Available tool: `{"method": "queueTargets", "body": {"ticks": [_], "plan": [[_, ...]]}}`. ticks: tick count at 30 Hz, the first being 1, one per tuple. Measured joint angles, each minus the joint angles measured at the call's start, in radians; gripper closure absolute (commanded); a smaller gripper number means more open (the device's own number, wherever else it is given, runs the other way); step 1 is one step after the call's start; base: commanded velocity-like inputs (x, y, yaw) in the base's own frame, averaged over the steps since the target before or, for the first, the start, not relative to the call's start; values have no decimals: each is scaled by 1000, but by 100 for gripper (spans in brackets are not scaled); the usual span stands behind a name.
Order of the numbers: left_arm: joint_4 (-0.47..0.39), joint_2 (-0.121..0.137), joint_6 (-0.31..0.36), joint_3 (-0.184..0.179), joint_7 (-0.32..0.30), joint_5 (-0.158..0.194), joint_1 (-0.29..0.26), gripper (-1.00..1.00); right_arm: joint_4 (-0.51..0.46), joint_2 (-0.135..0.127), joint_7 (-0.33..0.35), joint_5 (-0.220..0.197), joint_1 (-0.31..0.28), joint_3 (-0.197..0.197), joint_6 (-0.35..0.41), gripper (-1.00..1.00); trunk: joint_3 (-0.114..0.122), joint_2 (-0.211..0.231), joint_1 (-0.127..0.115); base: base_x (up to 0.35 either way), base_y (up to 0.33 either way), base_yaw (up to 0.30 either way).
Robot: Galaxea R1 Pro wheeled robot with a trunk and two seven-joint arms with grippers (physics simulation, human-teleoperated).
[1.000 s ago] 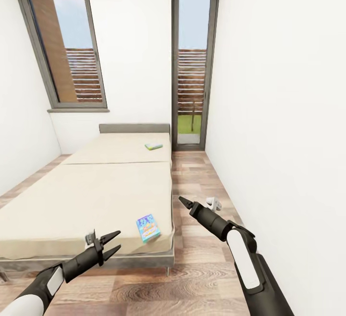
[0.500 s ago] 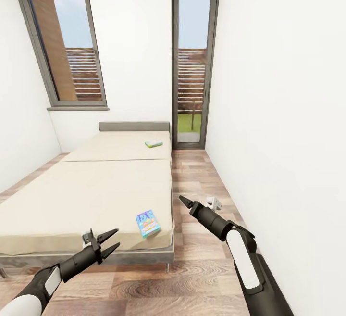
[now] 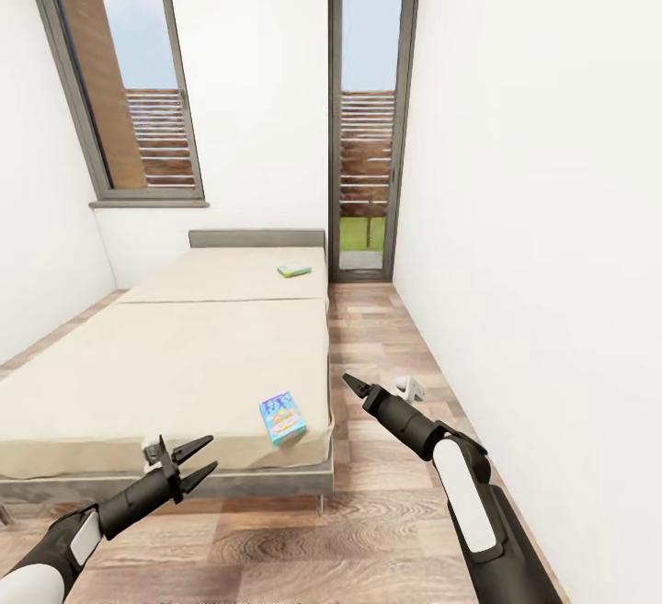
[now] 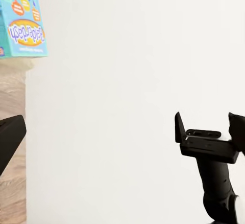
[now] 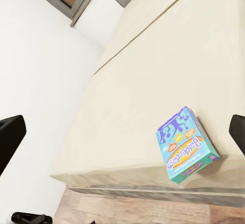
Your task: Put all the toys in the child's room - the three board games (two on the bed and one on the table), the two jigsaw puzzles on the table, and the tennis ball on the table - inside the toy box on the table in the child's room.
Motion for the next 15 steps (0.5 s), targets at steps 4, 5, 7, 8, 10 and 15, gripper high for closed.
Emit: {"method": "queueTargets", "body": {"ticks": [4, 5, 7, 8, 10, 15], "plan": [[0, 0, 0, 0, -2, 0, 0, -100, 0, 0, 0, 0, 0, -1, 1, -100, -13, -28, 15, 0, 0, 0], [0, 0, 0, 0, -2, 0, 0, -100, 0, 0, 1, 0, 0, -1, 1, -100, -16, -35, 19, 0, 0, 0], [0, 0, 0, 0, -3, 0, 0, -100, 0, 0, 1, 1, 0, -1, 1, -100, -22, -49, 27, 0, 0, 0], [0, 0, 0, 0, -3, 0, 0, -100, 0, 0, 1, 0, 0, -1, 1, -100, -25, -56, 31, 0, 0, 0], [0, -1, 0, -1, -3, 0, 0, -100, 0, 0, 1, 1, 0, -1, 1, -100, -31, -70, 38, 0, 0, 0], [0, -4, 0, -4, 0, -1, 0, -100, 0, -1, 1, 1, 0, -2, 1, -100, -47, -105, 58, 0, 0, 0]]}}
